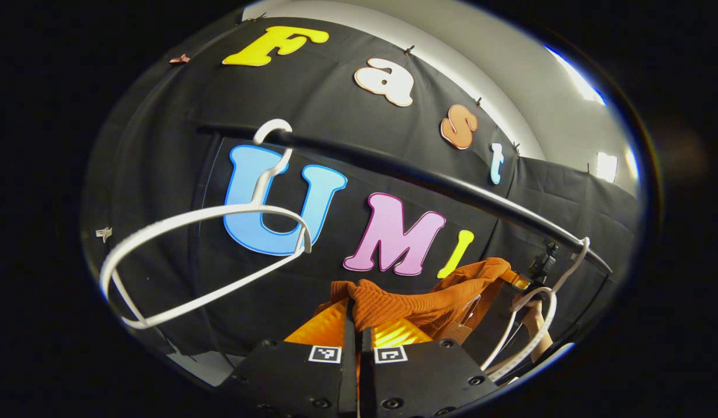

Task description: Grasp the clothes on the hanger with both hands and then place them into the laundry hamper below.

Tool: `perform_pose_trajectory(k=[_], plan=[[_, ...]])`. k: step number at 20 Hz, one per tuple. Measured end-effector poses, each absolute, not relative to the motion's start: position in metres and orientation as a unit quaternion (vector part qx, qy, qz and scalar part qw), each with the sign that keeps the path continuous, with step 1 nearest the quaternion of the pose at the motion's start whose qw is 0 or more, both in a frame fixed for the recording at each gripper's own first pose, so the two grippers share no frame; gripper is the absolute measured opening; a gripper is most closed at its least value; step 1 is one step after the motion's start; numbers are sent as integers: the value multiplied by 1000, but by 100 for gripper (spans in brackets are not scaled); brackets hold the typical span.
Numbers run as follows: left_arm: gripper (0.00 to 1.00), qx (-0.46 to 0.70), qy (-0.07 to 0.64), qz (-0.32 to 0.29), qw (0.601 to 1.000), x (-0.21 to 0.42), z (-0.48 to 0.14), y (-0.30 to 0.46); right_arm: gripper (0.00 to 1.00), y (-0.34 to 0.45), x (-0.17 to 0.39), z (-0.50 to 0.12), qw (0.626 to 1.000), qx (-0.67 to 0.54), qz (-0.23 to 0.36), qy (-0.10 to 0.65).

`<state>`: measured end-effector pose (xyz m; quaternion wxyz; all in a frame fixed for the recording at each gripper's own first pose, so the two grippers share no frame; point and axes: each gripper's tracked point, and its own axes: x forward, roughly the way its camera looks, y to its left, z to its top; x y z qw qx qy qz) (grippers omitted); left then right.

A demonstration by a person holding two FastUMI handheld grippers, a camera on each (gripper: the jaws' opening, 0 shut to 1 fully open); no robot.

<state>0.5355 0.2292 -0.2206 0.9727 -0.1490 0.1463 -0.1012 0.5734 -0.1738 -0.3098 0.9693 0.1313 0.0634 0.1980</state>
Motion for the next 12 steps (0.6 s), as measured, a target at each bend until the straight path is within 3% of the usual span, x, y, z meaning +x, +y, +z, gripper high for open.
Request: perform_pose_trajectory(k=[7, 12], plan=[[6, -206, 188, -77, 957, 524, -310, 222, 18, -188, 551, -392, 966, 141, 176, 128], [6, -213, 212, -30, 953, 477, -366, 206, 18, -197, 495, -456, 966, 110, 138, 190]])
